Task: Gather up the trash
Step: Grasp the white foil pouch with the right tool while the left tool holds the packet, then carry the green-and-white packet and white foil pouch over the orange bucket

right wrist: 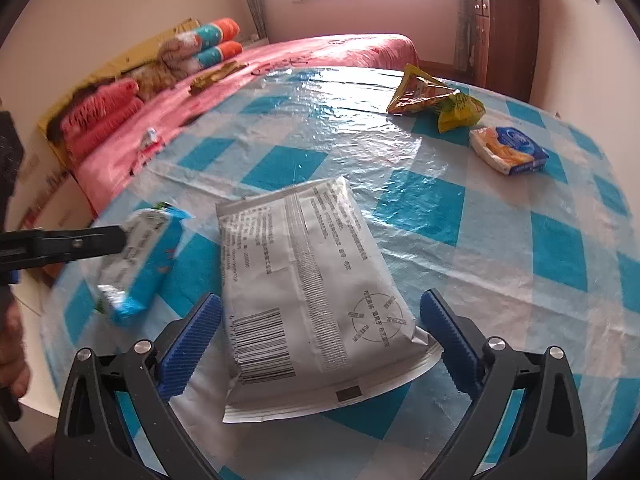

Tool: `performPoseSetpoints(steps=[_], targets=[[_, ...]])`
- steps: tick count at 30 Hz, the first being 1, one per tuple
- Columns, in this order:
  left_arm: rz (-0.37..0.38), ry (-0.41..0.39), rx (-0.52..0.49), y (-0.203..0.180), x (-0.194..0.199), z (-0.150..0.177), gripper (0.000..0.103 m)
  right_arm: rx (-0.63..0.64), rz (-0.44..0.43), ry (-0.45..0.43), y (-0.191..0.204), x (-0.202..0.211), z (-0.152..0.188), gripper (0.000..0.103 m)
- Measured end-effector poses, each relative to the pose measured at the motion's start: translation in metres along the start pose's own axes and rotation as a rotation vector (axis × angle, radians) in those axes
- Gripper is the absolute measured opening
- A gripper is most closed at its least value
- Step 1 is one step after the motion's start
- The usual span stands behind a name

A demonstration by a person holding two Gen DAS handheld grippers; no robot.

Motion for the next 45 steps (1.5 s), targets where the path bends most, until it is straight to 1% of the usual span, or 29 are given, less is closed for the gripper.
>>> performPoseSetpoints(steps=[2,4,7,9,11,13,14,17,19,20,25,30,36,37,45], targets=[[-0.001,0.0,-0.024,-0.002,0.0,0.004,0.038,0.003,0.003,0.002,0.0,-0.001,0.0,0.099],[-0.015,0.008,-0.053,-0.007,-0.002,0.007,0.052,0.006,0.007,0.003,0.0,-0.001,0.0,0.099],[-0.049,0.014,-0.112,-0.017,-0.007,0.012,0.057,0.02,0.027,0.01,0.002,-0.004,-0.001,0.099],[-0.087,0.003,-0.154,-0.023,-0.011,0.013,0.062,0.019,0.025,0.01,0.001,-0.005,-0.001,0.099],[-0.126,0.0,-0.18,-0.026,-0.017,0.014,0.062,0.022,0.026,0.011,0.002,-0.005,-0.001,0.099],[-0.145,0.008,-0.203,-0.029,-0.023,0.016,0.062,0.025,0.029,0.012,0.001,-0.006,-0.002,0.099],[-0.169,0.001,-0.23,-0.033,-0.025,0.018,0.062,0.025,0.027,0.012,0.001,-0.006,-0.002,0.099],[-0.205,-0.023,-0.264,-0.036,-0.028,0.02,0.061,0.028,0.029,0.014,0.001,-0.007,-0.003,0.099],[-0.234,-0.038,-0.285,-0.038,-0.028,0.022,0.053,0.037,0.04,0.017,0.002,-0.008,-0.003,0.099],[-0.241,-0.045,-0.303,-0.038,-0.027,0.024,0.052,0.045,0.049,0.021,0.003,-0.009,-0.004,0.099],[-0.205,-0.06,-0.291,-0.033,-0.021,0.026,0.047,0.087,0.082,0.036,0.009,-0.014,-0.005,0.099],[-0.159,-0.066,-0.273,-0.027,-0.016,0.027,0.044,0.096,0.083,0.04,0.01,-0.015,-0.006,0.099],[-0.113,-0.073,-0.272,-0.02,-0.01,0.03,0.043,0.105,0.085,0.029,0.014,-0.013,-0.005,0.093],[-0.103,-0.074,-0.267,-0.019,-0.009,0.03,0.041,0.109,0.087,0.024,0.015,-0.012,-0.004,0.091],[-0.042,-0.075,-0.251,-0.01,-0.002,0.033,0.04,0.104,0.11,0.014,0.022,-0.003,0.006,0.088]])
Point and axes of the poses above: each gripper's, at about its wrist camera, not at the fingertips, and x roughly against the way its jaws point, y to its left, z to its underside, the point moved 3 cm from there along -x, roughly the way its jaws point
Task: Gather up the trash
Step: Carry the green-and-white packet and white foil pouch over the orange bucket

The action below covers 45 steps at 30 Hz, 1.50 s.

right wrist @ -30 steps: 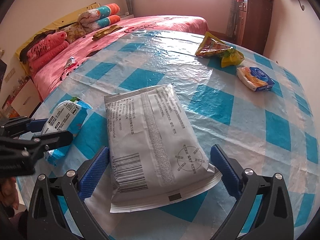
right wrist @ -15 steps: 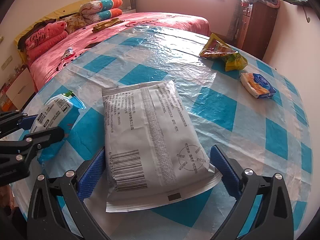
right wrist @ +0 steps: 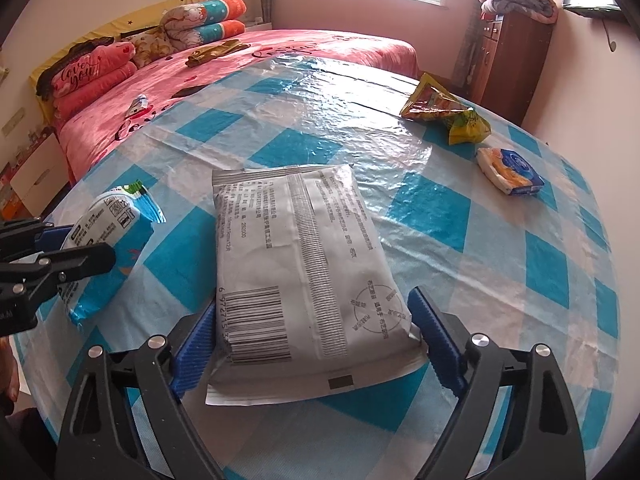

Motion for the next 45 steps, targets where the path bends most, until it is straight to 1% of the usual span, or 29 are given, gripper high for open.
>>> performPoseSetpoints(steps=[4,9,13,18,25,34,37,45], targets=[[0.025,-0.008,0.011,0.004,0.006,0.003,0.04,-0.029,0.005,0.002,0.002,0.006,0.007,0.087],[0.045,-0.027,0.028,0.012,0.016,0.007,0.04,-0.047,0.046,-0.015,0.006,0.014,0.014,0.086],[0.057,-0.041,0.041,0.017,0.022,0.009,0.039,-0.059,0.045,-0.029,0.014,0.022,0.019,0.085],[0.07,-0.053,0.053,0.023,0.029,0.012,0.039,-0.048,0.055,-0.059,0.024,0.034,0.018,0.085],[0.074,-0.084,0.081,0.035,0.042,0.013,0.039,-0.019,0.054,-0.077,0.037,0.045,0.014,0.085],[0.05,-0.126,0.114,0.056,0.065,0.016,0.039,0.016,0.009,-0.096,0.064,0.058,0.001,0.085],[0.036,-0.137,0.137,0.068,0.072,0.019,0.039,0.023,-0.023,-0.101,0.075,0.062,-0.004,0.085],[-0.007,-0.168,0.193,0.099,0.091,0.028,0.039,0.094,-0.091,-0.123,0.116,0.068,-0.021,0.085]])
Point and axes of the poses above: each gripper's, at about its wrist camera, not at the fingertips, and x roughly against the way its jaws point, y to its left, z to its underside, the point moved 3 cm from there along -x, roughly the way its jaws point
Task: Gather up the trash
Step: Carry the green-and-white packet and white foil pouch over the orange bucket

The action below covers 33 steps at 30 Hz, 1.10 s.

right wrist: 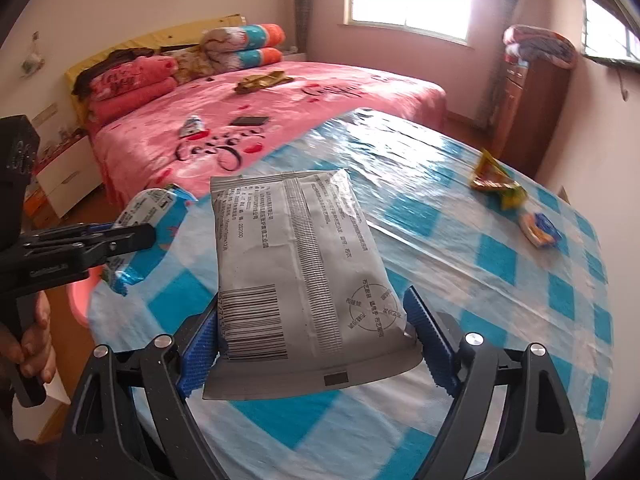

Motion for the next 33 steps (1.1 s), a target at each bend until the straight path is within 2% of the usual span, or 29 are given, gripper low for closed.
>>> performPoseSetpoints(steps=[8,20,33], targets=[[-0.084,-0.032,0.061,0.043,0.023,0.001,0.039,0.095,-0.079,-0.016,0.048,-0.005,-0.021,0.085],[-0.23,-0.035,0.149,0.114,0.047,0.016,0.039,0.233,-0.196,-0.027,0.124,-0.021,-0.051,0.085],[-0.34,-0.01,0.217,0.17,0.057,0.04,0.04,0.375,-0.266,0.027,0.195,-0.05,-0.054,0.085]])
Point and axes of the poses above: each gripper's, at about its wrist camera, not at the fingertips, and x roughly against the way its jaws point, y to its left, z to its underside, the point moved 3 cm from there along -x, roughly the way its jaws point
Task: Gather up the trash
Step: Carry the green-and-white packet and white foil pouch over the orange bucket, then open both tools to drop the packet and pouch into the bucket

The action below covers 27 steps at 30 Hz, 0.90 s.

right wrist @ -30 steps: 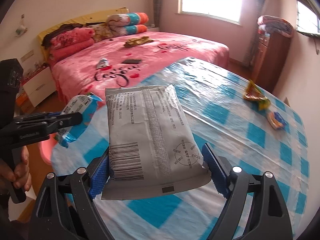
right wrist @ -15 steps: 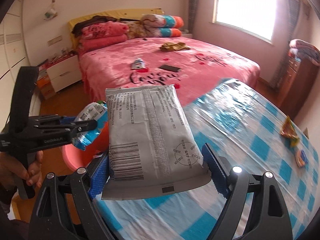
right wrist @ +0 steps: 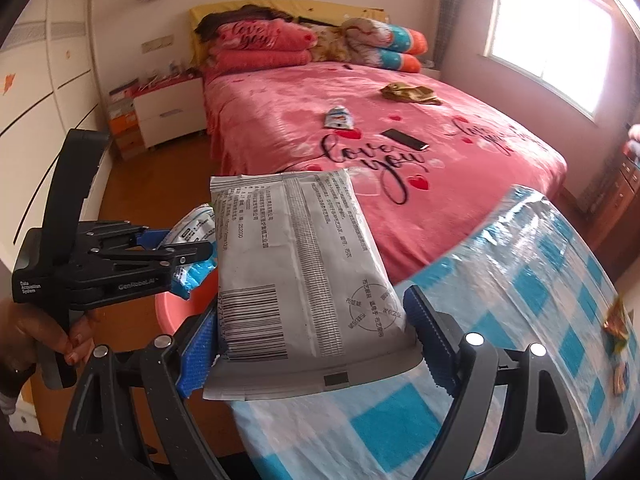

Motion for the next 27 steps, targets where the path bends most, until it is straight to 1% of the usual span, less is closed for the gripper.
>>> performPoseSetpoints(steps=[8,12,19,27], targets=[[-0.028,0.02,0.008,0.012,-0.009,0.009,0.039,0.046,-0.013,0.041,0.019,-0.021,-0.002,0.085],[-0.029,0.031,0.014,0.016,-0.013,0.012,0.04,0.06,-0.015,0.061,0.024,-0.03,-0.001,0.085],[-0.036,0.053,0.016,0.019,-0.022,0.018,0.04,0.094,-0.008,0.085,0.036,-0.044,0.0,0.085],[-0.044,0.075,0.02,0.021,-0.033,0.022,0.04,0.119,0.008,0.113,0.04,-0.057,0.006,0.085]])
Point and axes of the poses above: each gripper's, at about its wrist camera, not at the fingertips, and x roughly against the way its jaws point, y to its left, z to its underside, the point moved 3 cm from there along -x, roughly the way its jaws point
